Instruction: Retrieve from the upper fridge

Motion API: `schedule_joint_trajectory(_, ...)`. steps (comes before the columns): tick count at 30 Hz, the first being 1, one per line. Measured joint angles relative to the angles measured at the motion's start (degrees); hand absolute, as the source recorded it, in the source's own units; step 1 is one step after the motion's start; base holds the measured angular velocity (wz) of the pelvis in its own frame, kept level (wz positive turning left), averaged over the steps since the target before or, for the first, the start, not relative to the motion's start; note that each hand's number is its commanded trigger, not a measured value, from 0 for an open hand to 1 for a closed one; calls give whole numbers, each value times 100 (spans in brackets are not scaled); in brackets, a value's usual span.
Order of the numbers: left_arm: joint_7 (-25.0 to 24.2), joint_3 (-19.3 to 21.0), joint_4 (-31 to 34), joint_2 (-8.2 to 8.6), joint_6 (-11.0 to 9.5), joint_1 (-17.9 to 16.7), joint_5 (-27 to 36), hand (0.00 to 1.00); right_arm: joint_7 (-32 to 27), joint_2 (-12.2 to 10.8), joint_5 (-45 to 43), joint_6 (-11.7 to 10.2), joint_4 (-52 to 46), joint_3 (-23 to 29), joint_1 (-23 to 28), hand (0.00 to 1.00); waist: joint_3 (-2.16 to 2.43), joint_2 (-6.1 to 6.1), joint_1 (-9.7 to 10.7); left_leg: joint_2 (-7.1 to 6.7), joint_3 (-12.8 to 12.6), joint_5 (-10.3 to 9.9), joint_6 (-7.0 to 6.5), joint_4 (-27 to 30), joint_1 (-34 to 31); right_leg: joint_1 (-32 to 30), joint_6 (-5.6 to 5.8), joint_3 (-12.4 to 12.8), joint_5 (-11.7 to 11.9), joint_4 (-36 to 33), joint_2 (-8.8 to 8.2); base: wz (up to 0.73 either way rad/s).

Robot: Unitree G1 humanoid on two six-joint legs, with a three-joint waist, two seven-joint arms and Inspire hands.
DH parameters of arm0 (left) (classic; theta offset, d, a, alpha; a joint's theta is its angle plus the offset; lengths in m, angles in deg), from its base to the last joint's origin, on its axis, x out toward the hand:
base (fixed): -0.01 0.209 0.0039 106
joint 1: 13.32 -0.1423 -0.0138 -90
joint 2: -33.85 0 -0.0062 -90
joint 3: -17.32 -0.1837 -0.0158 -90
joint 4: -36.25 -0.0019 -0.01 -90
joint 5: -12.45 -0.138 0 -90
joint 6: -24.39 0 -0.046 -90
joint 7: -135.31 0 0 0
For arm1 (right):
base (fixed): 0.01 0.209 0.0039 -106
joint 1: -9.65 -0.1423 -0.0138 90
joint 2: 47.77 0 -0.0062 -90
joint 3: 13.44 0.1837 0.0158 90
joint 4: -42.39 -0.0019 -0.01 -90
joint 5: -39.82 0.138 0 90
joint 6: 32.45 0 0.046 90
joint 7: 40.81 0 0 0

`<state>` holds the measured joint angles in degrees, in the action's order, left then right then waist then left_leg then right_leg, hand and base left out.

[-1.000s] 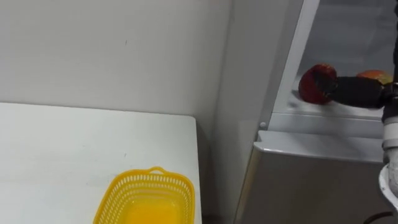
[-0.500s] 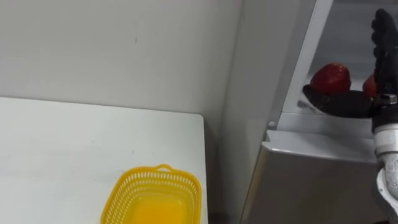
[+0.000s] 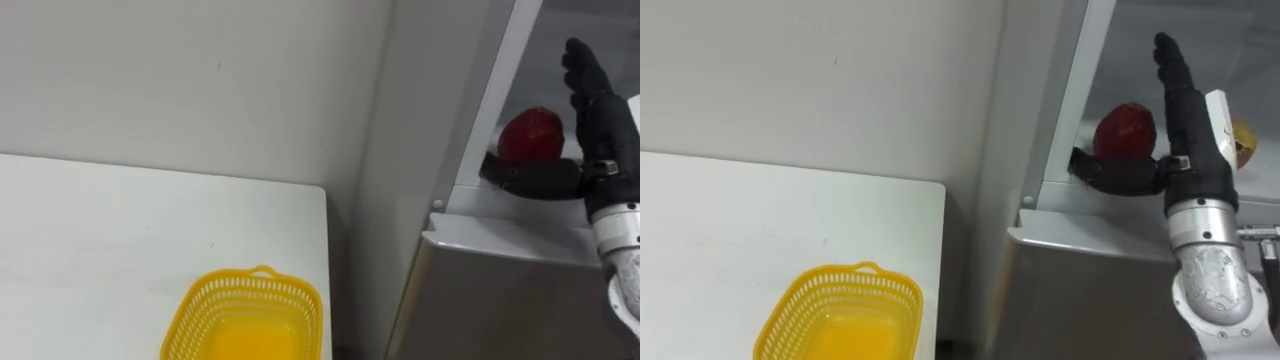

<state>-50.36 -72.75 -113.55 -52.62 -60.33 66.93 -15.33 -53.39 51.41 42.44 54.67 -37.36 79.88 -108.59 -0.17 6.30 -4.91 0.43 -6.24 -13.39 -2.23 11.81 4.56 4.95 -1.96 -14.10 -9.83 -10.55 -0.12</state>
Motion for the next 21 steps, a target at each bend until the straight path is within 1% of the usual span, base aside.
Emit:
schedule_joint_trajectory(3,1,-1,0,0,61,6,-1,0,164,0,9,29,29,-6,0,0,-1,-1,0,0,1,-2,0,-17,-5,2,-1,0,0,-8,0,0)
schedule_joint_trajectory(5,9,5,-30,2,79,5,9,0,204,2,210,50,63,-6,-1,0,0,-7,2,0,8,-1,1,-14,-13,1,-1,-9,1,-9,-2,0)
schedule_joint_trajectory(8,9,7,-30,8,209,4,8,0,406,76,693,125,251,4,-6,0,15,-2,10,0,15,0,2,-6,-22,-2,-1,-13,1,-12,-2,0)
schedule_joint_trajectory(14,4,39,14,3,236,-8,9,0,647,100,1194,183,555,4,-209,0,21,-25,14,1,13,1,1,-7,0,13,-1,-9,1,-13,-1,0)
schedule_joint_trajectory(17,4,63,14,2,244,-7,9,0,720,107,1263,182,608,4,-210,0,23,-26,15,2,13,2,2,-6,7,19,-1,-9,1,-12,0,0)
schedule_joint_trajectory(21,5,62,13,0,306,-19,9,0,821,142,1264,186,692,2,-218,0,24,-25,8,2,14,2,2,-5,12,25,-2,-10,1,-14,-1,0)
